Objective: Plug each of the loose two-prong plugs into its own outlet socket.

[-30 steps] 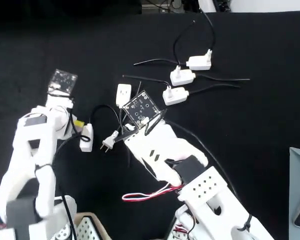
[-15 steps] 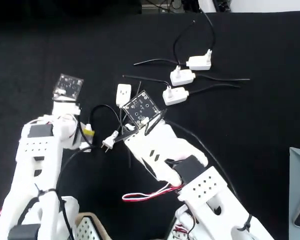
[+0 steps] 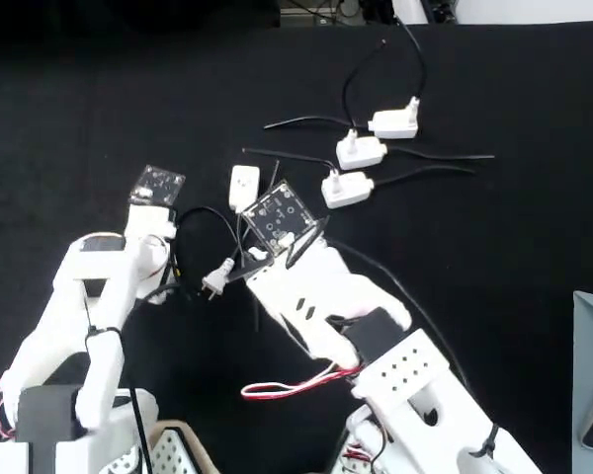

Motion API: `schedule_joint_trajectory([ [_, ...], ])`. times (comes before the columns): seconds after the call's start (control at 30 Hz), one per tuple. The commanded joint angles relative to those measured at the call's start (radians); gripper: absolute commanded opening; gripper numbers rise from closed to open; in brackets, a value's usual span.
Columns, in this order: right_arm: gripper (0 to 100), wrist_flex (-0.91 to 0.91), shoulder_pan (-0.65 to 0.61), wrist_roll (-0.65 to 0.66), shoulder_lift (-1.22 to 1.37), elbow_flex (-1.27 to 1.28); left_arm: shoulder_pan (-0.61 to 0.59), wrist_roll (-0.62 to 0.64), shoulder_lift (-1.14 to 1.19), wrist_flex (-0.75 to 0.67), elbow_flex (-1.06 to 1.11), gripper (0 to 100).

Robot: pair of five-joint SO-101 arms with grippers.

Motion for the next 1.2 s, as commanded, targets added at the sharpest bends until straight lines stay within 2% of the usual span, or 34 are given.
schedule_joint_trajectory([
  [0.0, 1.1, 0.000, 0.009, -0.009, -0.021, -0.008, -0.010, -0.006, -0.089, -0.006, -0.077, 4],
  [0.17, 1.1, 0.000, 0.009, -0.009, -0.021, -0.008, -0.030, -0.120, -0.290, -0.023, -0.090, 3],
  [0.23, 1.1, 0.000, 0.009, -0.009, -0.021, -0.007, -0.030, -0.153, -0.354, -0.078, -0.064, 3],
  [0.33, 1.1, 0.000, 0.009, -0.009, -0.021, -0.007, -0.025, -0.213, -0.430, -0.265, 0.064, 3],
  [0.5, 1.1, 0.000, 0.011, -0.009, -0.021, -0.007, 0.004, -0.344, -0.462, -0.713, 0.420, 3],
  [0.6, 1.1, 0.000, 0.011, -0.009, -0.021, -0.007, 0.004, -0.391, -0.462, -0.842, 0.538, 3],
  [0.8, 1.1, 0.000, 0.011, -0.009, -0.021, -0.007, 0.008, -0.450, -0.470, -0.760, 0.591, 6],
  [0.9, 1.1, 0.000, 0.011, -0.009, -0.021, -0.007, 0.001, -0.439, -0.473, -0.733, 0.615, 21],
  [0.97, 1.1, 0.000, 0.011, -0.009, -0.021, -0.007, -0.036, -0.361, -0.473, -0.730, 0.610, 31],
  [1.03, 1.1, 0.000, 0.011, -0.009, -0.021, -0.007, -0.065, -0.301, -0.473, -0.724, 0.584, 32],
  [1.17, 1.1, 0.000, 0.011, -0.009, -0.021, -0.007, -0.104, -0.311, -0.473, -0.609, 0.515, 32],
])
